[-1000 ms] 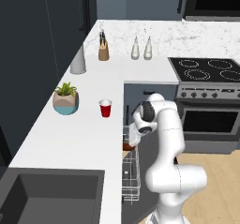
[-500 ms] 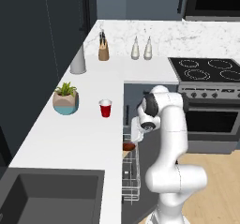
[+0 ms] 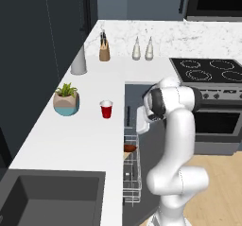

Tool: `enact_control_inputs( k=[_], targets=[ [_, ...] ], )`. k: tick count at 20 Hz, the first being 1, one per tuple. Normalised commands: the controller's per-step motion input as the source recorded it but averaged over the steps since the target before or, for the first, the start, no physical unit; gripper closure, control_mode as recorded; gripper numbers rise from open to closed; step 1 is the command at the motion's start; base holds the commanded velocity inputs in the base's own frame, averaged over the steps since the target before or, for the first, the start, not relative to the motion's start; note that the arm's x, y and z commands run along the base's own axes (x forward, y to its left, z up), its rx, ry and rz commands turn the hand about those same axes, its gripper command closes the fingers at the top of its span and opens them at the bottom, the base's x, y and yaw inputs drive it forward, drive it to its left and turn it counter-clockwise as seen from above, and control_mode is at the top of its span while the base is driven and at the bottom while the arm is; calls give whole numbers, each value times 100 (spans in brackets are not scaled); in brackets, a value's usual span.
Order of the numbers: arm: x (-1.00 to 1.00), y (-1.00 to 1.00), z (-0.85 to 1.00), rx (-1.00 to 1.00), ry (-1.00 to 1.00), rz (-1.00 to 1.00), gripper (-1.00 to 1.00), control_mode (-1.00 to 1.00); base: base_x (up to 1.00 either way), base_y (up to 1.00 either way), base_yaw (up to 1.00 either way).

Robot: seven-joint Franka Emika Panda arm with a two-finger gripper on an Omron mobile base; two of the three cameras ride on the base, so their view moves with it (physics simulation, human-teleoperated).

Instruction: Pick up the cup and bowl from the counter, place them in the dishwasher, and close the dishwasher door.

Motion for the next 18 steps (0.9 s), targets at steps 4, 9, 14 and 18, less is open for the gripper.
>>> enact_control_inputs(
  k=[4, 9, 14, 18],
  targets=[
    [-15, 0, 83, 0, 6, 0, -100, -100, 0, 0, 0],
    [-12, 1, 68, -5, 3, 0, -100, -100, 0, 0, 0],
    [-17, 21, 55, -9, 8, 0, -100, -100, 0, 0, 0],
    [-39, 35, 45, -11, 7, -2, -100, -100, 0, 0, 0]
  ],
)
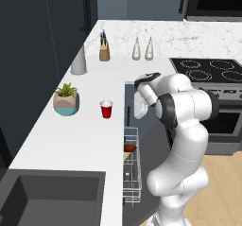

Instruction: Pick up the cup and bowl from the counter, place them in the dishwasher, and close the dishwasher door.

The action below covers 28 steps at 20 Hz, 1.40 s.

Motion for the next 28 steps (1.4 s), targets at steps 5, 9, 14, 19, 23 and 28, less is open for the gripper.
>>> enact_control_inputs(
  k=[5, 9, 14, 19, 23, 28],
  targets=[
    [-27, 37, 50, -11, 4, -5, -100, -100, 0, 0, 0],
    [-15, 34, 41, -10, 6, -6, -100, -100, 0, 0, 0],
    [-3, 36, 12, -9, 17, -10, -100, -100, 0, 0, 0],
    [0, 36, 0, -6, 14, -17, -100, -100, 0, 0, 0],
    [0, 34, 0, -4, 11, -20, -100, -100, 0, 0, 0],
    [3, 24, 0, -3, 6, -17, -100, -100, 0, 0, 0]
  ],
)
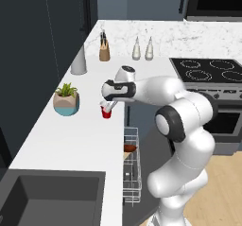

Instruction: Pick up the cup and bowl from the counter, place them in the dishwasher, and close the dishwasher door.

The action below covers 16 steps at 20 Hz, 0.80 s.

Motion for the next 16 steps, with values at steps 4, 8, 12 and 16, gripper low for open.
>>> enact_control_inputs(
  k=[4, 8, 12, 16],
  targets=[
    [16, 11, 0, -3, 2, -11, -100, -100, 0, 0, 0],
    [27, 0, -7, -2, 1, -6, -100, -100, 0, 0, 0],
    [31, 0, -11, -1, 2, -6, -100, -100, 0, 0, 0],
    [30, 5, -13, -2, 1, -5, -100, -100, 0, 0, 0]
  ],
)
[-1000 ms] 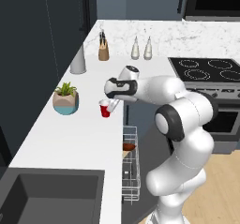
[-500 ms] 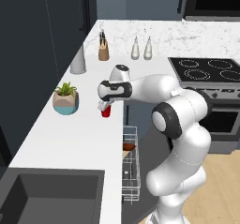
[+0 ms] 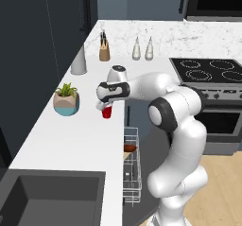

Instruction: Pick up the cup and bowl from the counter, place them in the dishwasher, and close the dishwasher door.

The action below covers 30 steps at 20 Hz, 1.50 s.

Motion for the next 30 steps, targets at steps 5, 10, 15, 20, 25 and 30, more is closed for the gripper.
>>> enact_control_inputs(
  k=[5, 10, 15, 20, 25, 30],
  targets=[
    [29, 10, -17, -2, 2, -4, -100, -100, 0, 0, 0],
    [30, 3, -21, -2, 3, -4, -100, -100, 0, 0, 0],
    [33, 1, -18, -3, 3, -4, -100, -100, 0, 0, 0],
    [35, 4, -15, -1, 2, -2, -100, -100, 0, 0, 0],
    [33, 3, -19, -1, 3, -2, -100, -100, 0, 0, 0],
    [20, 4, -23, -1, 5, -2, -100, -100, 0, 0, 0]
  ],
)
